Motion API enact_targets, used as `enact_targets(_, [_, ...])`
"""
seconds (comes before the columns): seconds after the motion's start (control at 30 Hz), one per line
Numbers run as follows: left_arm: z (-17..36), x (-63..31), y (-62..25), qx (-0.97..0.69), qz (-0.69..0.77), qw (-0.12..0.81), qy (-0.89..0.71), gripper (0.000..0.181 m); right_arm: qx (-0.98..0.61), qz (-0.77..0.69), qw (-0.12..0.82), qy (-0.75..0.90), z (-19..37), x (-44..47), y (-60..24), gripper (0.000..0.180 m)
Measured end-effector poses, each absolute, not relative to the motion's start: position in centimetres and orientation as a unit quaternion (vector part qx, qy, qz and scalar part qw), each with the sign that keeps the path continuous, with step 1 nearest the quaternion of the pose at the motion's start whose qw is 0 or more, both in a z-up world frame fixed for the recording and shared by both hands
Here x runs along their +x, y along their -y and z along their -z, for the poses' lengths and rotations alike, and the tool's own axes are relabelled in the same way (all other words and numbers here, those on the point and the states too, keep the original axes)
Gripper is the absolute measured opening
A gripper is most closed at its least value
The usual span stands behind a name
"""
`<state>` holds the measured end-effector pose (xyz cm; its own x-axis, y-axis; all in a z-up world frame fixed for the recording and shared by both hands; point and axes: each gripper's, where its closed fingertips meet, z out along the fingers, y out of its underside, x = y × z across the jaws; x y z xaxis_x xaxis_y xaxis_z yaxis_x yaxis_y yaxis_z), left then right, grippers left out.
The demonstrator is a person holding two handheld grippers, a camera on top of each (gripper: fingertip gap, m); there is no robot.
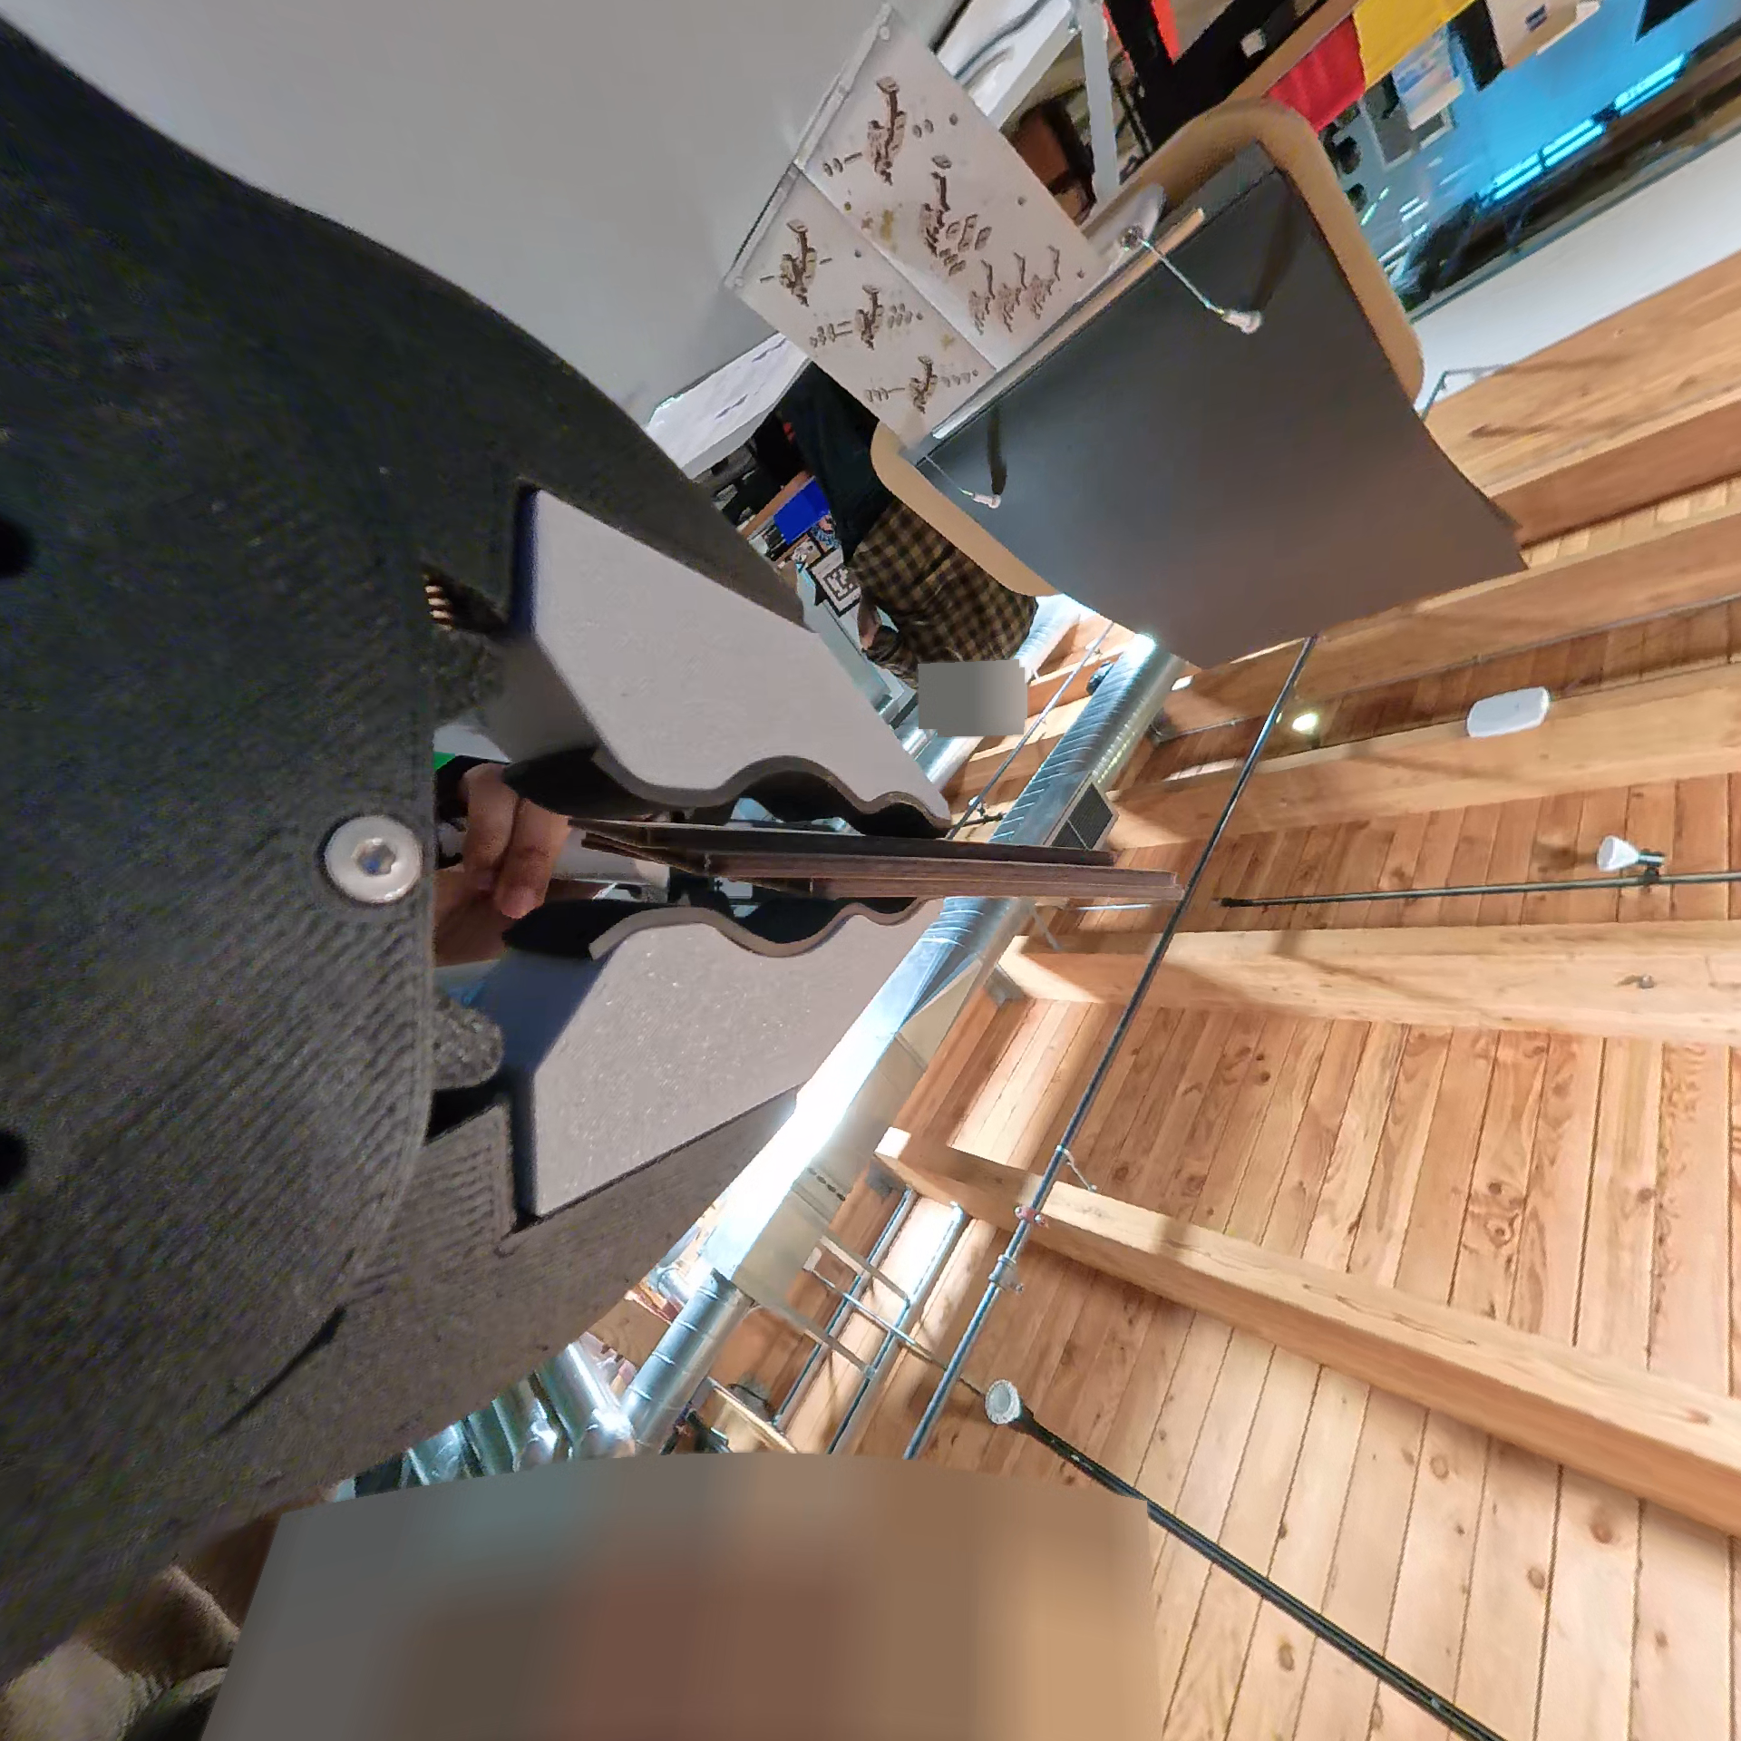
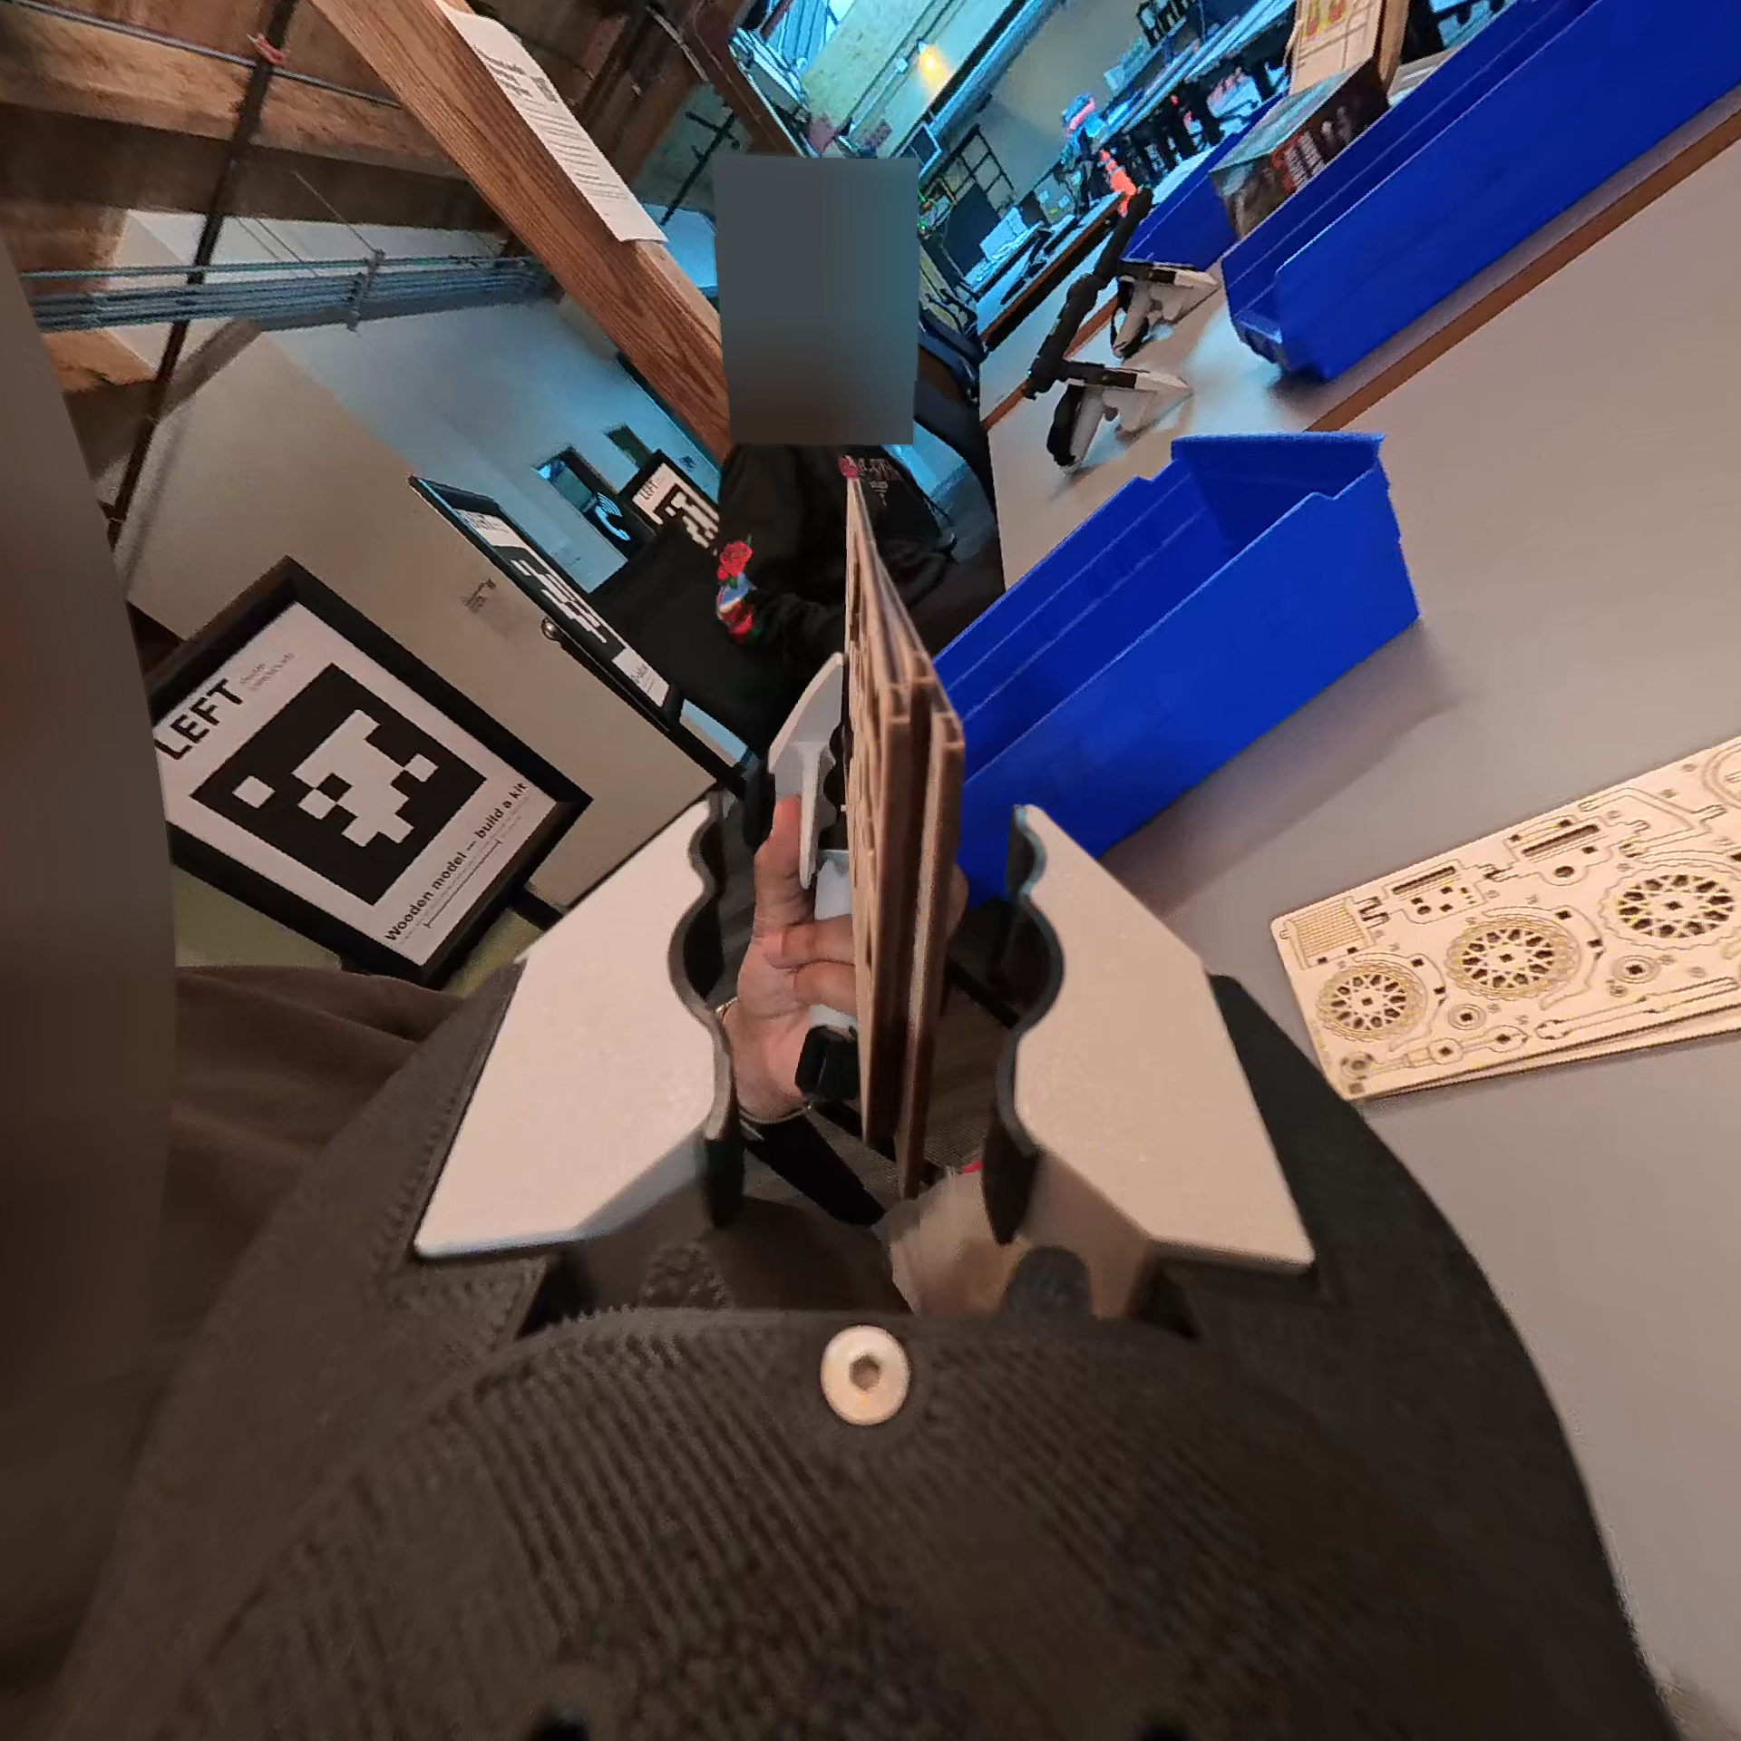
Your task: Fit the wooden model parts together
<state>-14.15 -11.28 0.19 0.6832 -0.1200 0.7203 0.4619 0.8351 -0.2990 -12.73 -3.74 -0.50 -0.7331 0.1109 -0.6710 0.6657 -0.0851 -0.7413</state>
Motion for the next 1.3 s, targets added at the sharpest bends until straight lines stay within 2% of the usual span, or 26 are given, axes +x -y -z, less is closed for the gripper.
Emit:
enact_targets(0.4, [1.3, -14.2, 11.2, -0.220, 0.197, 0.880, 0.373, 0.006, 0.299, 0.680, 0.192, -0.642, 1.0, -13.4, 4.0, 0.009])
enact_targets(0.67, [1.0, -13.9, 10.8, -0.239, 0.201, 0.878, 0.363, 0.011, 0.286, 0.685, 0.181, -0.646, 0.7, -13.3, 3.6, 0.007])
enact_targets(0.77, [1.0, -14.2, 11.4, -0.253, 0.179, 0.877, 0.367, 0.039, 0.276, 0.668, 0.156, -0.673, 0.8, -13.3, 3.1, 0.007])
enact_targets(0.87, [1.3, -14.8, 12.2, -0.282, 0.143, 0.872, 0.373, 0.050, 0.265, 0.645, 0.102, -0.710, 0.8, -13.5, 2.3, 0.007])
enact_targets(1.1, [3.0, -16.1, 12.1, -0.423, -0.001, 0.822, 0.382, 0.054, 0.245, 0.513, -0.025, -0.822, 4.2, -14.0, 0.7, 0.006])
enact_targets(1.3, [6.2, -14.4, 7.6, -0.595, -0.042, 0.739, 0.313, 0.057, 0.204, 0.394, -0.036, -0.895, 8.1, -12.3, 0.4, 0.007])
